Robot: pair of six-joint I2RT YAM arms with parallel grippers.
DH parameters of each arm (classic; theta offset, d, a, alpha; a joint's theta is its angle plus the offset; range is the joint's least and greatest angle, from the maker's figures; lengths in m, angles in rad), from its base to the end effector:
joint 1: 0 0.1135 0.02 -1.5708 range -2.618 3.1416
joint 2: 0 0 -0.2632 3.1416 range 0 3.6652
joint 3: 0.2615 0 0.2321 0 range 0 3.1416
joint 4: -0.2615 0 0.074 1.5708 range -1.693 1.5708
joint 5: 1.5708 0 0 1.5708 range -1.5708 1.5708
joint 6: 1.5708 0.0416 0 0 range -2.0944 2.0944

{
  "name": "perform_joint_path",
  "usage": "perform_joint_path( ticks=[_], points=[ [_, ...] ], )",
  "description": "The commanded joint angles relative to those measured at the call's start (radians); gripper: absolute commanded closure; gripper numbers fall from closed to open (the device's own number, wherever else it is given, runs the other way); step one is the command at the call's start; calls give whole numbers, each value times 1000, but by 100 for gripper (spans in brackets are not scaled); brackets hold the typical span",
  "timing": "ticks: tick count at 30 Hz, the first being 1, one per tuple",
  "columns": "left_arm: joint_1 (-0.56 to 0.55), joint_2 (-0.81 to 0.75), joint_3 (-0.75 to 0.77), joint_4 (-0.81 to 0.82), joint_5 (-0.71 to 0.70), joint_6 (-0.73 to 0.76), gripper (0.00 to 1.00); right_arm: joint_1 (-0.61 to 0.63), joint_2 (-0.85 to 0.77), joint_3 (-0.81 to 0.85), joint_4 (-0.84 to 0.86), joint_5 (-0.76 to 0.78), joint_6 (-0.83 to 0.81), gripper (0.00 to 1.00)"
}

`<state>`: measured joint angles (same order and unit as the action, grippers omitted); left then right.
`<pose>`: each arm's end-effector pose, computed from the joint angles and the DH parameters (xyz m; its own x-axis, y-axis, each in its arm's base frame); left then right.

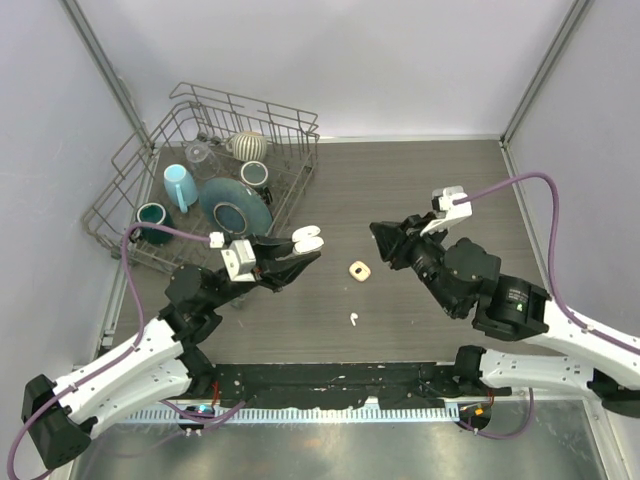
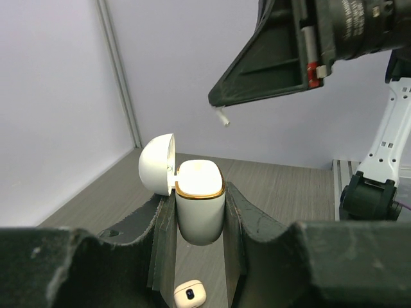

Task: Insert the wireless bluetooth earbuds into the charging case
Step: Pick up the earbud from the center of the board, then place the earbud in the charging case.

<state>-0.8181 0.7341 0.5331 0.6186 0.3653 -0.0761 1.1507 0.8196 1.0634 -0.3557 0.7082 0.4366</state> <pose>0.0981 -0.1265 0.3496 0.2077 -0.3256 -0.9224 0.9234 0.3765 0.0750 0.0852 0.1245 0.4064 -0.2230 0.2882 -0.9312 -0.3703 0.8587 0.3544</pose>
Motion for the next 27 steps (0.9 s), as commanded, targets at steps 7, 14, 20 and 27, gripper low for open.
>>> perform_joint_path(
  ticks=[7,14,20,27],
  points=[
    [-3,-4,22,24,-16,21,100,398,136,37,564,306,-534,99],
    [-3,-16,-10,67,40,71,100,486,187,4,831,324,-716,99],
    [-4,-61,-56,93,60,308,100,492,191,-6,883,295,-737,99],
    [-3,-52,-36,98,55,363,100,492,223,-19,934,286,-777,99]
  ],
)
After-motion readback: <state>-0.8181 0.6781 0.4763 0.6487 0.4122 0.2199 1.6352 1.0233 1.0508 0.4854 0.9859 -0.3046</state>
